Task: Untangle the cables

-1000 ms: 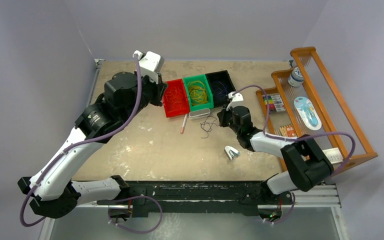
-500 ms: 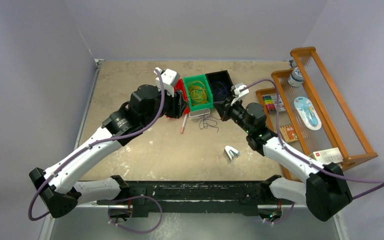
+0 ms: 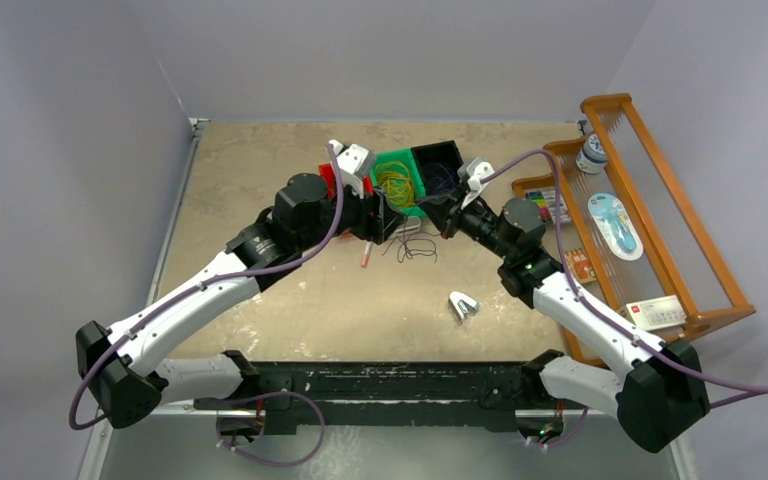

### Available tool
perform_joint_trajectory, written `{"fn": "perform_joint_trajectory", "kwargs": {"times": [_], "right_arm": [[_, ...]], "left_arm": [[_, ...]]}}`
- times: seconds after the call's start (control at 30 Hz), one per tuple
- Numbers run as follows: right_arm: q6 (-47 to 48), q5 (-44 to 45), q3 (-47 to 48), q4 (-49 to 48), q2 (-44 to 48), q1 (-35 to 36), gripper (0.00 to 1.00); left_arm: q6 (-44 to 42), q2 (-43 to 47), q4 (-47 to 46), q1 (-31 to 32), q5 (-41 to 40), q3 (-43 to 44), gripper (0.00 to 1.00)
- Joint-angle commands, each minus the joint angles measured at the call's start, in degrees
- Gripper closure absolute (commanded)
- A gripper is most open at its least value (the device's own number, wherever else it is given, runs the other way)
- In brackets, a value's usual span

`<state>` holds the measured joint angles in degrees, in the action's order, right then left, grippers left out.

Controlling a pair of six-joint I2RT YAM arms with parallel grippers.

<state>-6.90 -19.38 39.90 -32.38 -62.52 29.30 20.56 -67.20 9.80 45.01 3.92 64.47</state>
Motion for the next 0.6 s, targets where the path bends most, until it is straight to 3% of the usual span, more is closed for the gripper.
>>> {"fn": "perform_joint_trajectory", "kwargs": {"times": [0.0, 0.27, 0.4, 0.53, 0.57], "right_arm": [[1.1, -4.1, 3.7, -1.0, 0.1, 0.0, 1.0], [0.2, -5.8, 4.3, -1.5, 0.1, 0.0, 1.0], [0.3, -6.4, 4.3, -1.3, 0.2, 0.0, 1.0], [0.4, -5.0, 3.6, -1.0, 0.3, -0.1, 1.0], [0.4, -4.2, 3.3, -0.8, 0.3, 0.0, 0.97]], "left_arm": [[1.7, -1.8, -6.9, -0.3, 6.1, -0.2, 0.38], [3.5, -5.4, -11.1, -0.3, 10.4, -2.2, 0.39], [3.6, -6.7, -11.4, -0.3, 10.5, -1.6, 0.63], [3.5, -7.2, -10.5, -0.3, 9.7, -0.2, 0.97], [3.4, -7.1, -10.0, -0.3, 9.2, 0.2, 1.0]]}}
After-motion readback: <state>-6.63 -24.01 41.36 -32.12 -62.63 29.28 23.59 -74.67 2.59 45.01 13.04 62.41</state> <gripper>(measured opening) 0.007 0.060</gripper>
